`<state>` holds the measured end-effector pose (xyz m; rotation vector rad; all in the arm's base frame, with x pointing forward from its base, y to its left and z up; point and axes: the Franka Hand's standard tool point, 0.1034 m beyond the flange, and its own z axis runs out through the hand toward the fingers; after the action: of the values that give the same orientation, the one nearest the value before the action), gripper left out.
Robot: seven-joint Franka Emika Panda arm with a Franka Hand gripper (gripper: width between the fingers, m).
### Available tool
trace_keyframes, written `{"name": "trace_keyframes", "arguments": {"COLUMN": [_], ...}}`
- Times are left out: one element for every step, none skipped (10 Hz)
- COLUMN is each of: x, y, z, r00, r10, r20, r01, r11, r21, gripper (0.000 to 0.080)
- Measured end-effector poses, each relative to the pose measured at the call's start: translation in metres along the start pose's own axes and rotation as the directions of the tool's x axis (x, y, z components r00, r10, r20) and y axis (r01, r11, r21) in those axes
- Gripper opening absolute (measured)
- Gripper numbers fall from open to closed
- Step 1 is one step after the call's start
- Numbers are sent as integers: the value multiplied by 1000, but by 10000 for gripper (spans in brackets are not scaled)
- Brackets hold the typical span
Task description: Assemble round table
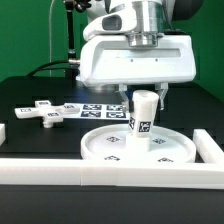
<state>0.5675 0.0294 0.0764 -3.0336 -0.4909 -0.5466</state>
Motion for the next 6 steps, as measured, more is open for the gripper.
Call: {"name": "trace_keyframes", "arguments": {"x": [-1, -1, 0, -1, -1, -1], "y": [1, 2, 2, 2, 2, 2], "z": [0, 0, 0, 0, 0, 0], "r00": [1000, 1000, 1000, 1000, 1000, 1000], "r10": [0, -1, 0, 0, 0, 0], "r20": [-17, -29, -28, -27, -27, -27], "r01": [0, 0, 0, 0, 0, -1], "r11": [1000, 1000, 1000, 1000, 1000, 1000], "r21": [-11, -19, -18, -18, -18, -18], "gripper": [409, 409, 409, 409, 579, 627]}}
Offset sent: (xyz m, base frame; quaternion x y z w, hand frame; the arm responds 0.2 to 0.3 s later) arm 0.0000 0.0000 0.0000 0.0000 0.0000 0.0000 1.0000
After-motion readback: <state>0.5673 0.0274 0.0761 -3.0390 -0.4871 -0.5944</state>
